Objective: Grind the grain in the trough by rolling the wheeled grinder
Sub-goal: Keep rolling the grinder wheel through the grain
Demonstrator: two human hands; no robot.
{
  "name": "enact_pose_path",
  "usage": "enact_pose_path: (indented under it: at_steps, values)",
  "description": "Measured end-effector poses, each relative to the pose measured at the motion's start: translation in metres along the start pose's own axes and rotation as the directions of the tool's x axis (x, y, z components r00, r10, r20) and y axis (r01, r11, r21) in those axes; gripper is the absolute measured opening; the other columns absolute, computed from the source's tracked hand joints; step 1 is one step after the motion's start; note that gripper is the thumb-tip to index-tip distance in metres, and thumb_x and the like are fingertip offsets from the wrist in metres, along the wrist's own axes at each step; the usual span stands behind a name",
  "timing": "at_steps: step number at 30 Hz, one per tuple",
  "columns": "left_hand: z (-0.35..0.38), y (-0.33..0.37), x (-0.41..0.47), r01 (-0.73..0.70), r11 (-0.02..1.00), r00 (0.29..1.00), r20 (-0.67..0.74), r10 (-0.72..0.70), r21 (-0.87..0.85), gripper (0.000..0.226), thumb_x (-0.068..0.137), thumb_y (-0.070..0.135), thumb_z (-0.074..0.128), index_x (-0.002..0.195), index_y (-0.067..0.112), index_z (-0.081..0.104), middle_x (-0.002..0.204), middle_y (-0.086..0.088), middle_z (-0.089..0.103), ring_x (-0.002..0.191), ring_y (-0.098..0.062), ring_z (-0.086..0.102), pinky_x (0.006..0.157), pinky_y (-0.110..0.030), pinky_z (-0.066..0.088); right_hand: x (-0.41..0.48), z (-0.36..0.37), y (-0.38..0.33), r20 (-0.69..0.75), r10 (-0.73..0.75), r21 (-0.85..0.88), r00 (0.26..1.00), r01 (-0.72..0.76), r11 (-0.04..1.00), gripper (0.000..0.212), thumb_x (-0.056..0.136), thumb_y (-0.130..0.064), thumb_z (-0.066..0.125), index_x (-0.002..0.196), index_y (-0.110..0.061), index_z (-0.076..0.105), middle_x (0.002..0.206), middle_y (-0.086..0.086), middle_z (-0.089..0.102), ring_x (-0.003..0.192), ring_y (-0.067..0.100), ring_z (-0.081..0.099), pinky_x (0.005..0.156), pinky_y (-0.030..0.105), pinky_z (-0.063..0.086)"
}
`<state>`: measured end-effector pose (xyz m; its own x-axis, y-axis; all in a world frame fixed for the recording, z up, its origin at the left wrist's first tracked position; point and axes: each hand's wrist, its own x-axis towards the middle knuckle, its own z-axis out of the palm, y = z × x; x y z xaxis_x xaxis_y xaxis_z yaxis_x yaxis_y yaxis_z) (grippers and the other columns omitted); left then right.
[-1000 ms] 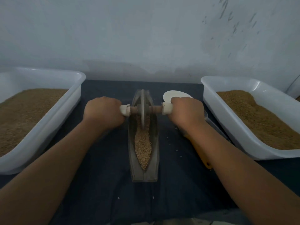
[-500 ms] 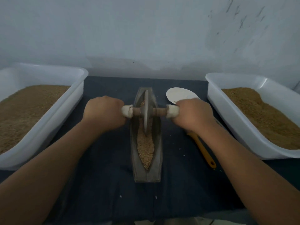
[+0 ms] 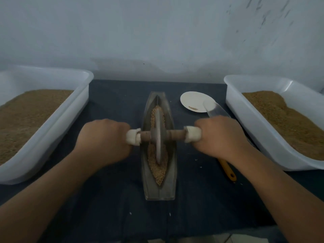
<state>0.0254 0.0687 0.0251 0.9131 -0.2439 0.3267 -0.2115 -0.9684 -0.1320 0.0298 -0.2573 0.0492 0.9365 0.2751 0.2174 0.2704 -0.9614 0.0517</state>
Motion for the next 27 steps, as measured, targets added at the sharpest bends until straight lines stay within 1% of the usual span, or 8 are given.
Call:
enact_pose_path:
  at_steps: [4,8,11,16,18,21,23,27]
  values:
    - [0.010,0.002,0.056,0.048,0.999,0.999,0.006,-0.048,0.005,0.029,0.080,0.054,0.055,0.066,0.030,0.047,0.061,0.011,0.047,0.055,-0.019,0.047,0.055,-0.029,0.036,0.057,0.015,0.000,-0.050,0.150,-0.031,0.987,-0.152,0.988,0.023,0.084,-0.047,0.061,0.074,-0.027,0.055,0.068,-0.007,0.053,0.069,0.022,0.053,0.053,0.028,0.030]
    - [0.001,0.003,0.091,0.044,0.999,0.999,0.022,-0.044,-0.006,0.035,0.079,0.058,0.052,0.066,0.025,0.053,0.064,0.008,0.051,0.061,-0.025,0.054,0.059,-0.031,0.039,0.080,0.025,0.003,-0.050,0.248,0.013,0.968,-0.247,0.969,0.021,0.084,-0.041,0.059,0.076,-0.021,0.060,0.070,-0.005,0.059,0.068,0.023,0.057,0.060,0.030,0.042]
    - [-0.001,0.004,0.066,0.015,1.000,0.999,0.046,-0.015,0.003,0.029,0.082,0.052,0.056,0.068,0.028,0.050,0.066,0.009,0.051,0.067,-0.024,0.062,0.060,-0.032,0.042,0.057,0.022,0.004,-0.102,0.164,-0.008,0.981,-0.166,0.986,0.024,0.081,-0.046,0.060,0.073,-0.023,0.059,0.066,-0.007,0.056,0.065,0.019,0.056,0.054,0.027,0.038]
    - [-0.005,-0.001,0.000,-0.088,0.994,0.992,-0.085,0.093,0.060,0.051,0.073,0.051,0.075,0.060,0.034,0.029,0.050,0.013,0.036,0.043,-0.004,0.026,0.048,-0.021,0.016,0.001,0.007,0.008,0.100,0.022,0.052,0.995,-0.027,0.998,0.038,0.066,-0.070,0.040,0.068,-0.036,0.055,0.059,-0.013,0.056,0.057,0.002,0.053,0.053,0.034,0.052]
    - [-0.003,-0.001,-0.001,-0.079,0.995,0.993,-0.086,0.085,0.066,0.051,0.071,0.051,0.074,0.060,0.035,0.028,0.050,0.013,0.036,0.042,-0.004,0.025,0.048,-0.021,0.014,0.001,0.006,0.009,0.143,0.020,0.056,0.990,-0.028,0.998,0.038,0.067,-0.072,0.043,0.068,-0.036,0.055,0.060,-0.013,0.057,0.057,0.002,0.054,0.052,0.033,0.050]
    - [0.009,0.000,0.032,-0.007,0.999,1.000,-0.014,0.007,0.034,0.031,0.078,0.052,0.060,0.064,0.031,0.042,0.058,0.010,0.046,0.050,-0.012,0.044,0.051,-0.025,0.030,0.024,0.014,0.003,-0.023,0.070,-0.017,0.997,-0.070,0.997,0.031,0.076,-0.061,0.058,0.069,-0.032,0.052,0.061,-0.010,0.054,0.061,0.011,0.054,0.051,0.029,0.039]
    - [0.011,0.000,0.063,0.044,0.999,0.999,0.027,-0.044,0.006,0.027,0.081,0.050,0.057,0.067,0.028,0.050,0.063,0.009,0.052,0.058,-0.019,0.056,0.057,-0.028,0.039,0.049,0.016,-0.002,-0.135,0.123,-0.031,0.983,-0.128,0.991,0.023,0.076,-0.045,0.061,0.071,-0.024,0.054,0.064,-0.005,0.053,0.063,0.021,0.055,0.052,0.030,0.042]
    - [0.009,0.003,0.088,0.065,0.998,0.998,0.024,-0.065,0.000,0.029,0.084,0.050,0.055,0.067,0.027,0.055,0.065,0.008,0.054,0.055,-0.016,0.048,0.054,-0.028,0.033,0.079,0.007,-0.004,-0.016,0.175,-0.023,0.984,-0.176,0.984,0.013,0.077,-0.028,0.059,0.080,-0.016,0.057,0.071,0.000,0.059,0.071,0.027,0.063,0.060,0.035,0.050]
